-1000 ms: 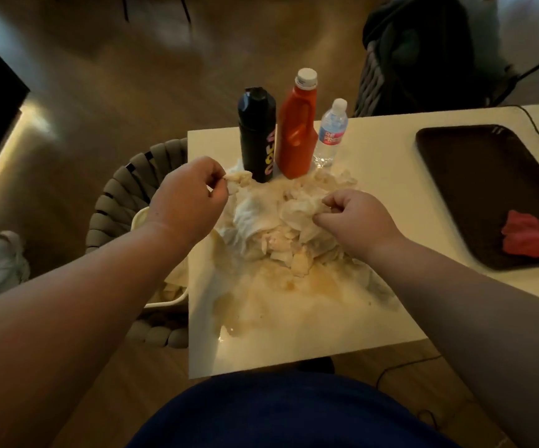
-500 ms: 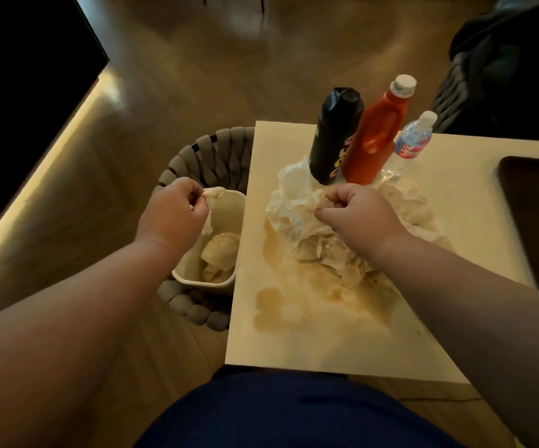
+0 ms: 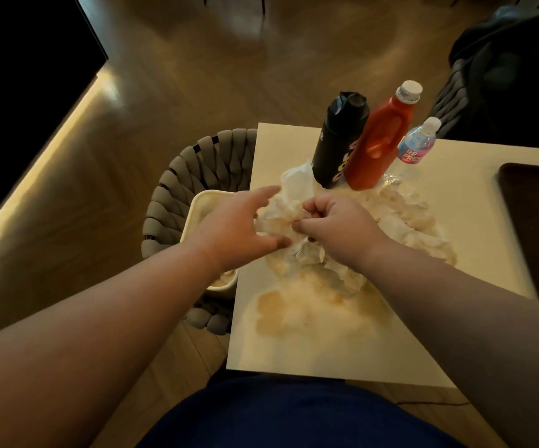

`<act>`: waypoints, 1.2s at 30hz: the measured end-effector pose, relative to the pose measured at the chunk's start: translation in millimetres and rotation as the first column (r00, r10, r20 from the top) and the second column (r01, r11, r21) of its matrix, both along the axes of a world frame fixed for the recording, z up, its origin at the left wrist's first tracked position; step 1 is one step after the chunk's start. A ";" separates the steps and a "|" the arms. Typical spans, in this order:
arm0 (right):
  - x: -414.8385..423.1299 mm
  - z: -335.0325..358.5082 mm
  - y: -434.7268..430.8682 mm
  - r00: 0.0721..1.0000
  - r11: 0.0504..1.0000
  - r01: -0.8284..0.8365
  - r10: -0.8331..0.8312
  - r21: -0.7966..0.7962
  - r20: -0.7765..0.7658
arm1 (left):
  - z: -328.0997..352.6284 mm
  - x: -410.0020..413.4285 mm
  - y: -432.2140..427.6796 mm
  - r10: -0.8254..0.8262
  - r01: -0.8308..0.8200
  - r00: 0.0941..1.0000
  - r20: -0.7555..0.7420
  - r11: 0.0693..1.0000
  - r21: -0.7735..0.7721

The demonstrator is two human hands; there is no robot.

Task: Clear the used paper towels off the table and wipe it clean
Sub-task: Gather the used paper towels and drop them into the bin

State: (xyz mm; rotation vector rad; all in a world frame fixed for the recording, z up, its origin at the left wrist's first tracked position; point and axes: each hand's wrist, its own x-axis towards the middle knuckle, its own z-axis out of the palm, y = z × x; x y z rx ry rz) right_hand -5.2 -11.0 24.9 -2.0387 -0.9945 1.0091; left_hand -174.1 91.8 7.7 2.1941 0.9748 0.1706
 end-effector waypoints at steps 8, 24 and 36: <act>4.8 6.3 -7.7 0.996 1.000 0.012 -0.010 0.023 -0.087 | -7.8 -8.9 11.7 0.160 -0.165 0.985 0.067 0.982 0.086; 62.9 -21.6 -77.7 0.948 0.948 0.308 -0.299 -0.078 0.113 | -80.6 -20.0 37.7 0.217 -0.178 0.893 -0.394 0.975 0.132; 84.2 -14.0 -149.8 0.887 0.894 0.441 -0.421 -0.082 0.188 | -63.1 107.3 -2.3 -0.201 0.260 0.914 -0.352 0.957 0.130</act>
